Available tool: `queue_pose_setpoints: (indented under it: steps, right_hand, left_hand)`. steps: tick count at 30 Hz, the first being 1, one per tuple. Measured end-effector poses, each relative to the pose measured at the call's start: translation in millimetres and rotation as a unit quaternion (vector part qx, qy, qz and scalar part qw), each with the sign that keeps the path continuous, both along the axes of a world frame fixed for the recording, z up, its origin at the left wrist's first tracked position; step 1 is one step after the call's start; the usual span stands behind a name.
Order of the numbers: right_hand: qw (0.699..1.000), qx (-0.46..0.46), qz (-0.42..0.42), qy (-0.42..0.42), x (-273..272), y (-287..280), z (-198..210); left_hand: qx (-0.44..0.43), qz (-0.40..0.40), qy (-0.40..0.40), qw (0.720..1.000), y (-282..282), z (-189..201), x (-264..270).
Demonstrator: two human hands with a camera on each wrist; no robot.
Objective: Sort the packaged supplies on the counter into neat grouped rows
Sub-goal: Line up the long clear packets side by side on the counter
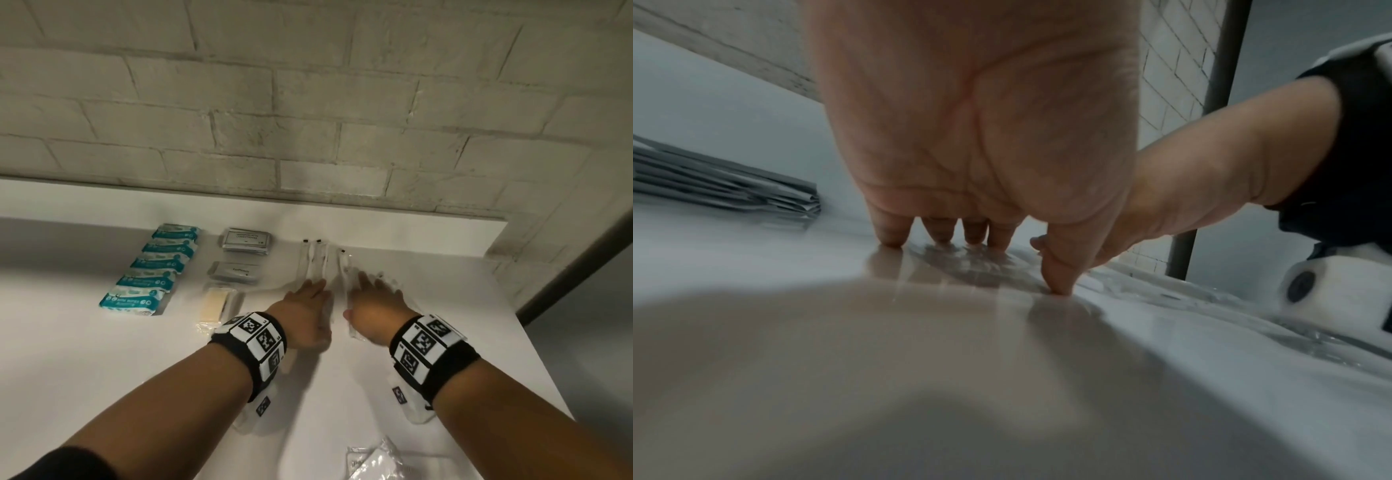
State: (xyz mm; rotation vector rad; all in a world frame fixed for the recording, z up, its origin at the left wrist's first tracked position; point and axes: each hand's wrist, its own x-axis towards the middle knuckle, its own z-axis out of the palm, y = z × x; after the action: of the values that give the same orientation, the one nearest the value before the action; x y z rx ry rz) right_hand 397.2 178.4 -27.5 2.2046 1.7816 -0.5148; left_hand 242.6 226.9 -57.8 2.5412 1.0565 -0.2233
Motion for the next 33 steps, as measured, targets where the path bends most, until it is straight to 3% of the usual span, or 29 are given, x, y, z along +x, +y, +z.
queue_pose_setpoints:
  steps: [5, 9, 14, 18, 21, 24, 26, 28, 31, 33]
  right_hand:
    - [0.999, -0.042, -0.010, 0.003, -8.8, 18.1, -2.1]
    - [0.994, -0.090, -0.013, 0.053, -21.7, 31.0, 2.9]
    - [0.993, -0.084, -0.005, 0.077, -15.4, 30.5, 1.6]
    - [0.994, 0.001, -0.004, 0.110, 1.8, 22.0, 13.9]
    - [0.970, 0.122, -0.095, 0.186, 39.6, 18.7, 32.7]
    - [0.960, 0.170, -0.168, 0.148, 79.4, 9.3, 46.6]
    - [0.972, 0.112, -0.188, 0.088, 97.0, 1.0, 48.3]
    - [0.967, 0.060, -0.224, 0.102, 99.9, -11.3, 45.0]
    - [0.981, -0.003, -0.183, 0.058, 94.4, -21.5, 25.4]
    - [0.988, 0.005, -0.154, 0.019, 89.9, -24.6, 12.0]
  left_hand:
    - [-0.003, 0.003, 0.007, 1.000, -0.4, 0.8, 4.2]
    - [-0.023, 0.023, -0.014, 0.999, -3.5, 7.6, 8.2]
    - [-0.012, 0.014, 0.020, 1.000, -3.1, 10.0, 8.4]
    - [0.013, -0.013, 0.031, 0.999, -4.0, 12.7, 10.7]
    - [0.023, -0.026, 0.059, 0.998, -3.5, 13.6, 9.7]
    - [0.025, -0.026, 0.074, 0.997, -3.1, 12.0, 9.1]
    - [0.024, -0.021, 0.075, 0.997, -3.6, 10.5, 10.3]
    - [0.033, -0.018, 0.073, 0.997, -4.3, 8.4, 12.3]
    - [0.058, -0.027, 0.066, 0.996, -4.7, 5.5, 14.4]
    - [0.057, -0.033, 0.072, 0.995, -5.3, 5.0, 14.5]
